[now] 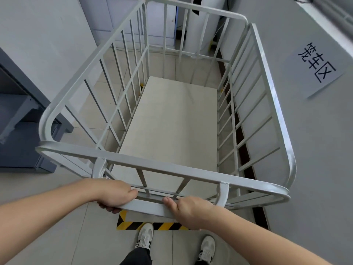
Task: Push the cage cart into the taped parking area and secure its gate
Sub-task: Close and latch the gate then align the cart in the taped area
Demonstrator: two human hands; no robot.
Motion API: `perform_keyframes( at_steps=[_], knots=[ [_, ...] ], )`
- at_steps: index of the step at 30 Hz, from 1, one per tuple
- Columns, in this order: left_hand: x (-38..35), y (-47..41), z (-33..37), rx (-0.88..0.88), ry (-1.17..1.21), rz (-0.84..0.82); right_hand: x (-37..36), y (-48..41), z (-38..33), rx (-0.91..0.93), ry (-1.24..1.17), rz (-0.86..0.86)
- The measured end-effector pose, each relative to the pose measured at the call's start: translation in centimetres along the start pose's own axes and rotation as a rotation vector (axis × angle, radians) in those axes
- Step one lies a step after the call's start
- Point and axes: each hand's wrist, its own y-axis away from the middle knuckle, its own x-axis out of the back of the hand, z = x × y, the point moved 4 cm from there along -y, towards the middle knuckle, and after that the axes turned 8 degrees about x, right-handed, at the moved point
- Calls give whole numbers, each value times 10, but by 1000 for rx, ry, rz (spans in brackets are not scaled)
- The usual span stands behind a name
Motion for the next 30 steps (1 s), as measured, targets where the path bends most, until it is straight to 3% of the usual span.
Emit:
perform_keyframes(
  at_steps=[5, 15, 19, 25, 30],
  knots=[
    [-3, -2, 64, 15, 28, 9, 4, 34, 55, 46, 93, -68],
    [-22, -23, 177, 46, 172, -18, 8, 95, 151, 25, 44, -102],
    [-27, -27, 203, 67, 225, -35, 7, 110, 175, -16, 54, -152],
    [-22, -17, 223, 81, 290, -24, 12, 121, 176, 69, 67, -139],
    [-22, -13, 222, 24, 116, -18, 9, 115, 177, 70, -14, -94]
  ],
)
